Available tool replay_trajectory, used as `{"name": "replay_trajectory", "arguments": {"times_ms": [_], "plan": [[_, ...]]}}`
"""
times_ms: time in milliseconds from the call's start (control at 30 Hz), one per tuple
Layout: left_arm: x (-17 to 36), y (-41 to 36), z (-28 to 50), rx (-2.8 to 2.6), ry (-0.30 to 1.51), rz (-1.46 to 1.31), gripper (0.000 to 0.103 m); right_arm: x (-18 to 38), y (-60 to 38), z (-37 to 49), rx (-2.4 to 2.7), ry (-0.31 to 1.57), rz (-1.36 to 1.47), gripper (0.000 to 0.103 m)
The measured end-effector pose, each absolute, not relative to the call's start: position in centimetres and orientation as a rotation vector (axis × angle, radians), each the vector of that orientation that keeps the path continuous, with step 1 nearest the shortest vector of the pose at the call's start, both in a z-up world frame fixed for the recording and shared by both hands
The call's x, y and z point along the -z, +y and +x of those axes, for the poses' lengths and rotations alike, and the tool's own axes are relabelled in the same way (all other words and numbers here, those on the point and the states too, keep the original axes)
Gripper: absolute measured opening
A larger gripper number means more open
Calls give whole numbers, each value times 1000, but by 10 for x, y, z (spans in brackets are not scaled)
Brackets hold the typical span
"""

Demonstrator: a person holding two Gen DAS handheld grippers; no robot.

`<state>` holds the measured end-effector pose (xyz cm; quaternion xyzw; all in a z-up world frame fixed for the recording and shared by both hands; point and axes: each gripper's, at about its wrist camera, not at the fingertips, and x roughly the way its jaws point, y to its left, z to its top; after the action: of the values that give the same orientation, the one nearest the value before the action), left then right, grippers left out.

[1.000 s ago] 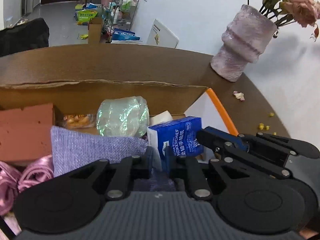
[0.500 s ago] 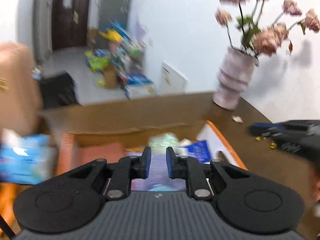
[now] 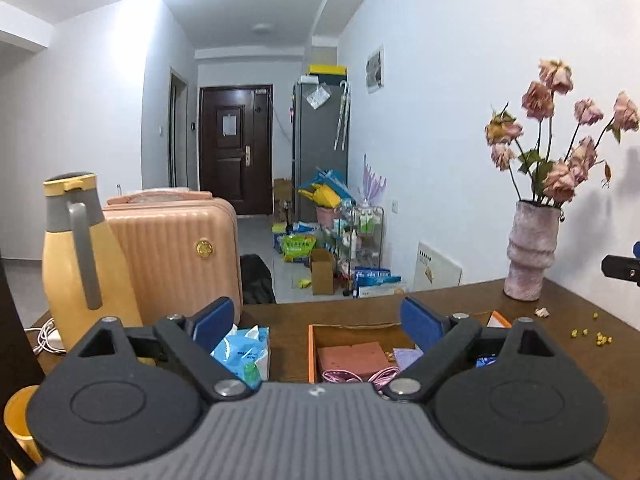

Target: Organize soft objects

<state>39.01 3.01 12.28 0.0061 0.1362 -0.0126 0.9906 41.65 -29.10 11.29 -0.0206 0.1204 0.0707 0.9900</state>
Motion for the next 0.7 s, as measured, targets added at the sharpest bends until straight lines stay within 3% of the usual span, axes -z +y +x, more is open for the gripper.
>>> {"name": "replay_trajectory", "arguments": {"times_ms": [367, 700], "plan": [[-124, 36, 338, 25, 208, -15, 98, -121, -276, 369, -143, 174, -44, 98], [-45, 44, 185, -19, 245, -74, 103, -51, -268, 217, -153, 200, -46, 98]]}}
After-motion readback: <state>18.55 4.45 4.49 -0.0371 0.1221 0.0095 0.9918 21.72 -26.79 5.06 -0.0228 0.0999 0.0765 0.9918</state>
